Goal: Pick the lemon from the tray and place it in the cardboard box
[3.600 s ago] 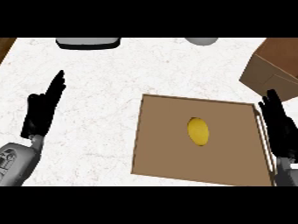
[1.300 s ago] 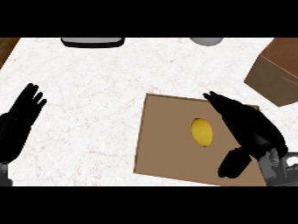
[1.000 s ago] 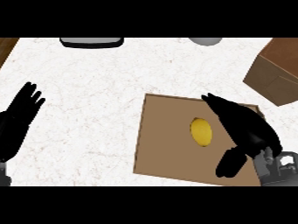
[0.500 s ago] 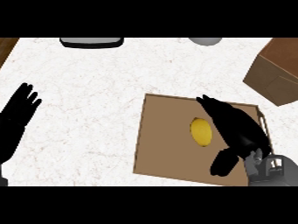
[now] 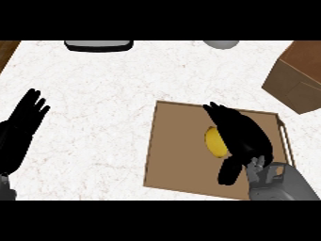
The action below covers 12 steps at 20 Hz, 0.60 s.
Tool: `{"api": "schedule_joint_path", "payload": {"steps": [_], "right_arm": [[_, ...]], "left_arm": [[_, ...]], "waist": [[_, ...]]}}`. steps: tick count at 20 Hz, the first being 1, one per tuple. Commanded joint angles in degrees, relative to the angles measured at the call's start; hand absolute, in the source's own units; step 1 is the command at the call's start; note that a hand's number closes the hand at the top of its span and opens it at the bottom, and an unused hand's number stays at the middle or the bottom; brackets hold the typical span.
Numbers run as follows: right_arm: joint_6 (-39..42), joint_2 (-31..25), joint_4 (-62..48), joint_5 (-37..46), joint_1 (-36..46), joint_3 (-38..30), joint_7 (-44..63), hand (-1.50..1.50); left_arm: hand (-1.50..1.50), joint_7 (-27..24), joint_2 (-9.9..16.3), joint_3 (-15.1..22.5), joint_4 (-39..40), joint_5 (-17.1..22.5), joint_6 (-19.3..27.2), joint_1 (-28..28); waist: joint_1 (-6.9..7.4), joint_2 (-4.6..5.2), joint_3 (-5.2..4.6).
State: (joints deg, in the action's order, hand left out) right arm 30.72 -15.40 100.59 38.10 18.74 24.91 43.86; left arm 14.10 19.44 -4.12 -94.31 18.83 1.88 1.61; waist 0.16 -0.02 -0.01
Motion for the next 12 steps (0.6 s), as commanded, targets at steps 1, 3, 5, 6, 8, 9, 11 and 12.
{"api": "schedule_joint_path", "payload": {"steps": [1,3,5,6,8,9,11,12], "right_arm": [[1.0,1.0,0.2,2.9,-1.7,-0.9,-1.3,-1.5],[4.4,4.4,-0.7,2.8,1.6,-1.4,2.9,-1.5],[3.1,5.9,-2.4,5.2,0.8,-0.4,1.6,-1.5],[1.7,3.1,-2.5,5.8,-1.6,-2.4,-1.5,-1.5],[2.9,7.0,-3.0,7.4,-1.0,0.2,2.2,-1.5],[0.9,3.0,-9.4,7.4,1.4,-3.8,-4.8,-1.5],[3.7,4.6,-4.3,8.8,-1.3,-1.9,-1.5,-1.5],[4.9,8.5,-5.7,8.8,2.2,-1.5,1.6,-1.5]], "left_arm": [[0.0,-2.7,0.6,-4.1,4.9,1.3,-4.7,0.5],[0.0,1.4,-1.3,-1.0,-3.6,-1.2,-1.4,-2.4],[0.0,1.1,-1.1,-2.3,0.6,-1.9,-2.2,1.0],[0.0,-0.7,-0.6,-3.7,0.8,-0.8,-4.7,-1.2],[0.0,-0.7,-3.1,-1.9,-1.1,-2.3,-3.4,-3.1],[0.0,-1.4,-1.1,-4.6,3.7,-1.2,-4.4,1.1],[0.0,3.6,-1.5,-4.2,-3.2,-1.5,-3.3,-1.5],[0.0,1.4,-4.0,-1.8,-1.7,-4.2,-1.7,-0.2]], "waist": [[-0.11,0.0,0.0],[0.11,-0.05,0.01],[-0.03,0.0,0.0],[-0.03,-0.01,0.0],[0.06,-0.03,0.0],[0.04,0.07,0.0],[0.02,-0.04,0.01],[0.03,-0.01,0.0]]}}
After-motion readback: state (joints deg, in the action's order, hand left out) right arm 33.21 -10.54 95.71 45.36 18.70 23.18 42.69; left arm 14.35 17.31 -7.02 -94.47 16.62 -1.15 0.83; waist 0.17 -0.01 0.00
